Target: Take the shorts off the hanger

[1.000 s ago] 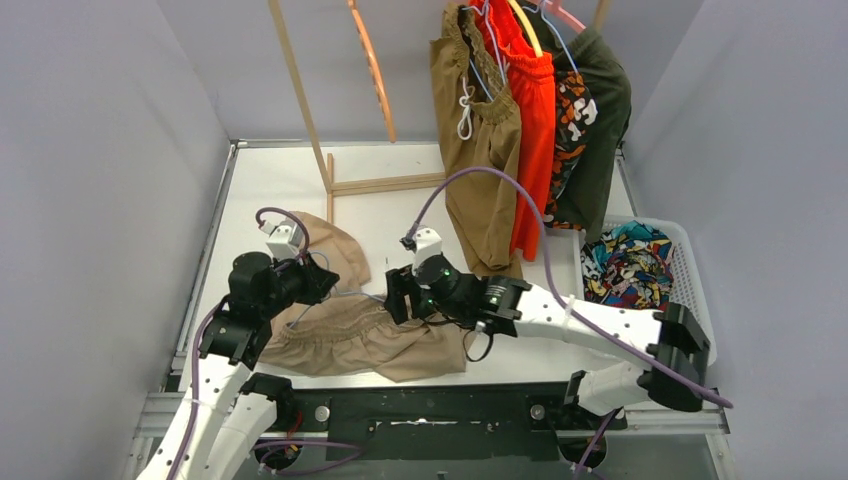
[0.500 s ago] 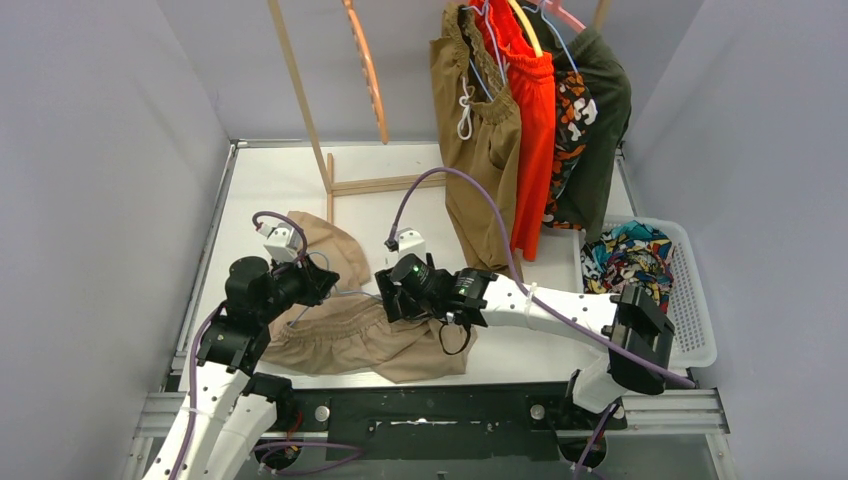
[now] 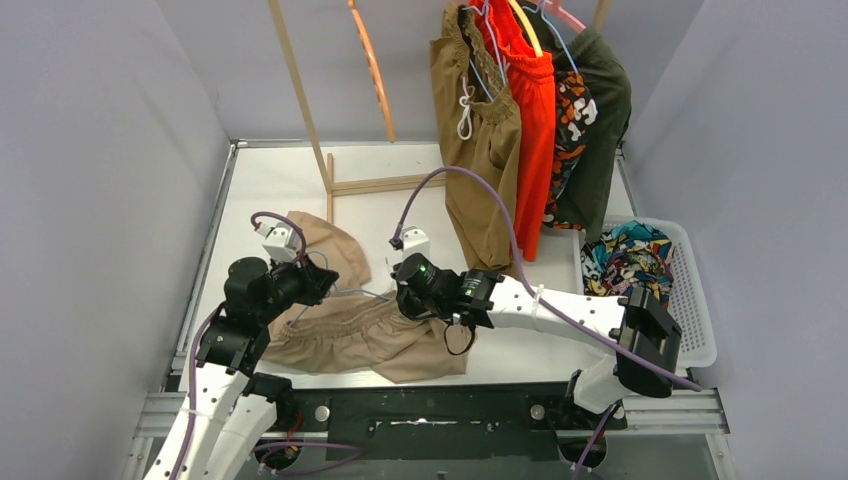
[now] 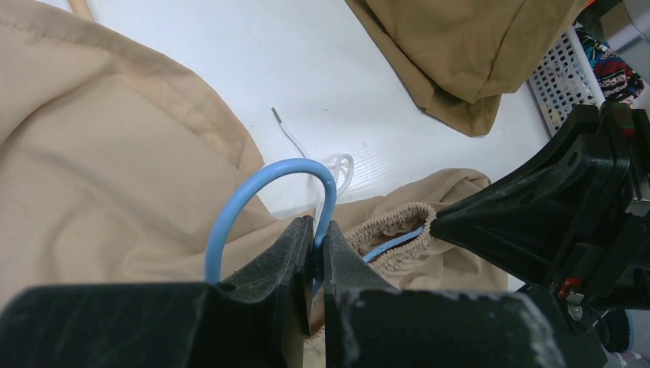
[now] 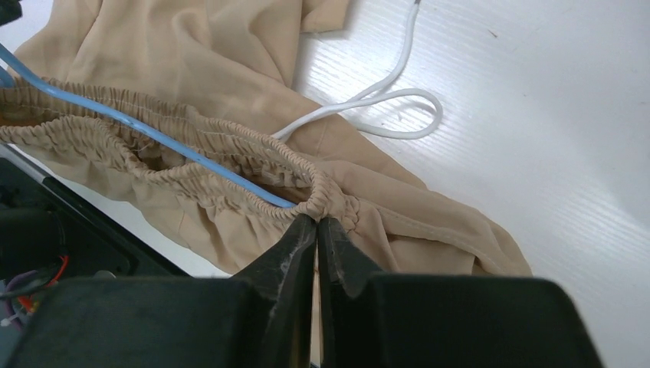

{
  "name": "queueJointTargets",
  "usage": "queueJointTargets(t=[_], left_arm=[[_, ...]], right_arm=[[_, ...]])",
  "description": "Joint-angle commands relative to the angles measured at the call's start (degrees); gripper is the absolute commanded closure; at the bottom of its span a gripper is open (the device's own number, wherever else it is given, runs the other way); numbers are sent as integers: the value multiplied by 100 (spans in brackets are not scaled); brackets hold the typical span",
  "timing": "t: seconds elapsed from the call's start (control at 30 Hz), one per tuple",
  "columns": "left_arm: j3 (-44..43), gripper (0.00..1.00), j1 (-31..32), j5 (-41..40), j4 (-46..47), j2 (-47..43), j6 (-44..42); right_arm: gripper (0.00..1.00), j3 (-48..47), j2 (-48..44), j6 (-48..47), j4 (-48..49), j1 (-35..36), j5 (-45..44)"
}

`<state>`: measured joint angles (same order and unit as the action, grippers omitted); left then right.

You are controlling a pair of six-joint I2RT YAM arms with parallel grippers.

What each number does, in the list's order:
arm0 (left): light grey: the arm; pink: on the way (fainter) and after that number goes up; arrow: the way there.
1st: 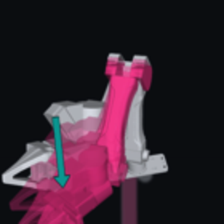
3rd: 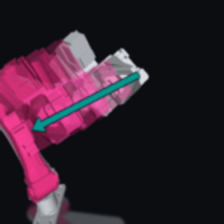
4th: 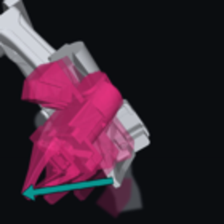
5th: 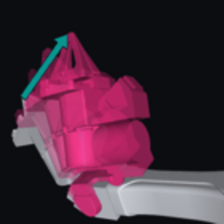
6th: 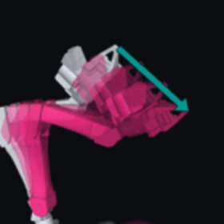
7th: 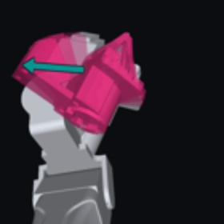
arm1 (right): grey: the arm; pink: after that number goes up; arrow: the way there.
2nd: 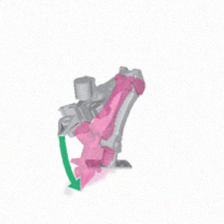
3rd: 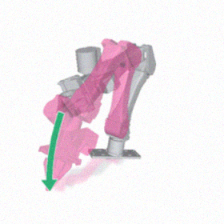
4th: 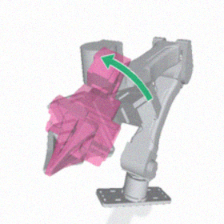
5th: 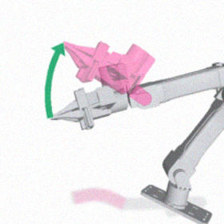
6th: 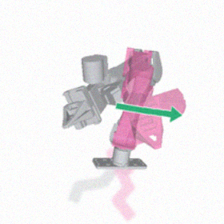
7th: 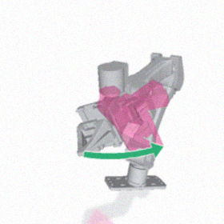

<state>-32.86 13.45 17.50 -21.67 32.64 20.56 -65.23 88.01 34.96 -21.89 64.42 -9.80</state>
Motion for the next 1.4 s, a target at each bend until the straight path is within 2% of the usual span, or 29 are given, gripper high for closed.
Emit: queueJointTargets(t=[0.0, 0.1, 0.17, 0.23, 0.33, 0.4, 0.47, 0.57, 0.67, 0.73, 0.8, 0.9, 0.97, 1.1, 1.27, 1.37], left_arm=[[-210, 100, 31, -26, 426, -87, 47], [-445, 100, 35, 30, 470, -99, 192], [-815, 100, 32, 66, 411, -29, 208], [-1243, 100, 34, 251, 185, 137, 123], [-2290, 100, 28, 826, -489, 666, -143], [-3156, 100, 35, 1134, -1306, 1130, -363], [-3931, 100, 32, 1197, -1804, 1473, -556], [-4592, 100, 87, 1037, -2032, 1689, -611], [-4843, 100, 105, 1141, -1871, 1802, -367], [-4829, 100, 103, 1573, -1541, 1910, 9], [-4866, 100, 101, 1867, -1396, 2000, 203], [-4996, 100, 102, 1667, -1430, 1981, 140], [-5071, 100, 100, 1407, -1490, 1937, 57], [-4929, 100, 101, 394, -1709, 1760, -128], [-4416, 100, 101, -177, -1835, 1465, -139], [-4200, 100, 94, -271, -1669, 1363, 137]], right_arm=[[99, 253, -631, 135, 190, -98, -475], [97, 447, -947, 188, 316, -182, -419], [88, 435, -1092, 126, 395, -216, -130], [84, 324, -1207, 48, 472, -225, 160], [76, 13, -1363, -290, 619, -130, 587], [67, -166, -1482, -545, 561, -20, 572], [58, -325, -1577, -658, 357, 21, 465], [55, -473, -1754, -815, 292, 43, 460], [62, -476, -1925, -928, 539, 44, 660], [67, -552, -1983, -969, 588, 44, 591], [78, -630, -1982, -1070, 557, 42, 585], [99, -729, -1944, -1091, 359, 42, 383], [100, -601, -2006, -998, 296, 44, 58], [100, -38, -2383, -558, 327, -27, -909], [100, 721, -3214, -139, 603, -242, -999], [100, 1164, -3706, 157, 657, -260, -1526]])
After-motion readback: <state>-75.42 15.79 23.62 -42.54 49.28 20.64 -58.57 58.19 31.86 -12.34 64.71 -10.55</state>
